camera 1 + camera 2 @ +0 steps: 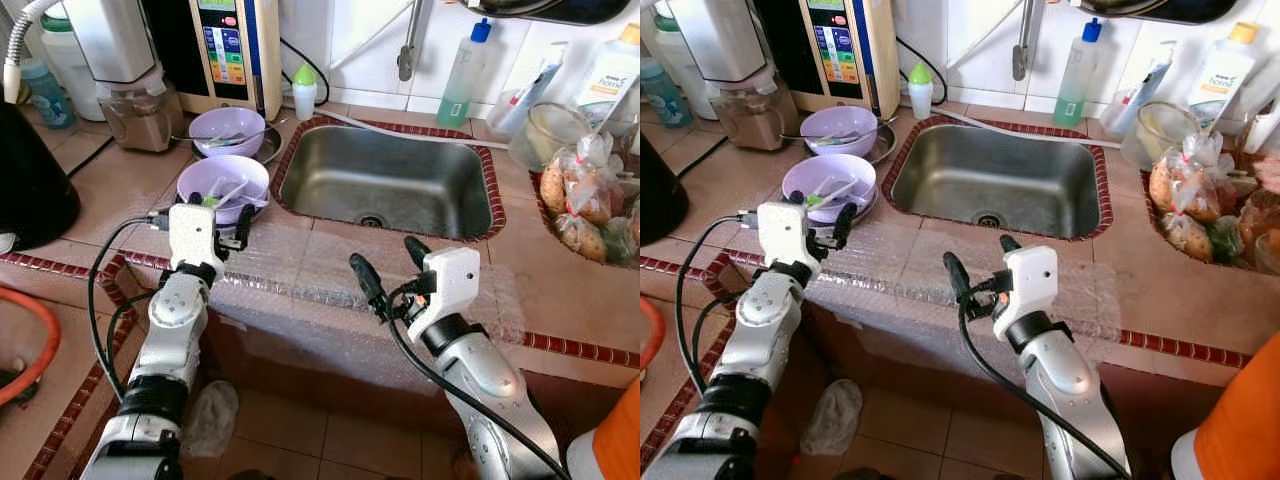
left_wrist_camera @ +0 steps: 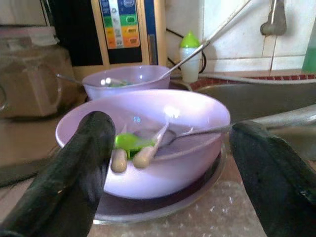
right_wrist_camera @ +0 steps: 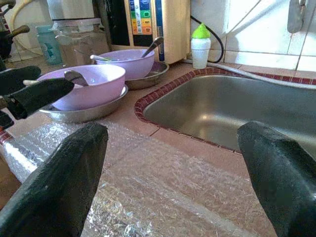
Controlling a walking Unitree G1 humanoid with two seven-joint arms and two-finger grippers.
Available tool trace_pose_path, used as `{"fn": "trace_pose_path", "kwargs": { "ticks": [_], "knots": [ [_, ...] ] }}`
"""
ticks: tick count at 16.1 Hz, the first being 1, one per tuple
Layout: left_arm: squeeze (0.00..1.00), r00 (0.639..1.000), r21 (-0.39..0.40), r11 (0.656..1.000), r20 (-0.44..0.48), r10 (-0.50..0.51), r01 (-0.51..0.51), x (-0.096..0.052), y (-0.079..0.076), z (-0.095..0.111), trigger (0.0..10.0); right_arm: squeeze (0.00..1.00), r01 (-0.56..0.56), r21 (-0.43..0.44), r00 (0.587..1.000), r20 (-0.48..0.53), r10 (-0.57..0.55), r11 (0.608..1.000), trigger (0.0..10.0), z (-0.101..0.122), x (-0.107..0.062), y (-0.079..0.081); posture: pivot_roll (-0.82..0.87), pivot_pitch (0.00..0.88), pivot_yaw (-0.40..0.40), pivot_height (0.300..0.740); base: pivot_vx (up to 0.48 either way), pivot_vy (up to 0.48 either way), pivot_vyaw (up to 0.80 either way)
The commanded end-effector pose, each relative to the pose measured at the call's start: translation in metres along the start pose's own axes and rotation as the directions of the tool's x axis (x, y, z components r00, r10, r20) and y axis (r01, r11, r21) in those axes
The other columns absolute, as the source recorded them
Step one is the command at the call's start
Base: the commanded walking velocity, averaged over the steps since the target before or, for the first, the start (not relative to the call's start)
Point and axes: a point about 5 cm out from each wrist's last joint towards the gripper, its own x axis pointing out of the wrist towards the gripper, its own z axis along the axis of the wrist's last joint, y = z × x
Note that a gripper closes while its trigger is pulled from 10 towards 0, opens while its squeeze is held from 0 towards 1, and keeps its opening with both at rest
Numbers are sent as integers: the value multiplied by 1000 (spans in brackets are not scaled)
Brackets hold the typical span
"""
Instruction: Kitchen organization
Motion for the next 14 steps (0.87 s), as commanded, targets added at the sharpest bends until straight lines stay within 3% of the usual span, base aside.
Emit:
{"fn": "trace_pose_path", "kwargs": {
  "ticks": [1,2,4,9,11,14],
  "knots": [
    [0,1000,8,1000,25,9,-9,3,2,6,8275,0,14,-10,1000,17,-14,1000,10000,5,1,-2,-146,0,24,740,0,0,0],
    [0,998,22,999,59,23,-25,-1,2,13,10000,0,13,-11,1000,17,-12,1000,10000,4,1,-1,-138,0,21,740,0,0,0],
    [0,996,31,999,92,15,-18,-6,-1,19,10000,0,11,-12,1000,16,-11,1000,10000,4,2,-1,-132,0,17,740,0,0,0],
    [0,988,52,998,149,34,-43,-39,-12,25,10000,0,-14,-6,1000,9,14,1000,10000,4,5,1,-104,0,-9,740,0,0,0],
    [0,993,64,997,114,31,-39,-57,-17,18,10000,0,-31,-11,1000,0,31,999,10000,2,6,1,-84,0,-33,740,0,0,0],
    [0,998,59,998,61,27,-31,-71,-24,7,10000,0,-46,-13,999,-6,46,999,10000,2,8,2,-81,0,-44,740,0,0,0]
  ]
}}
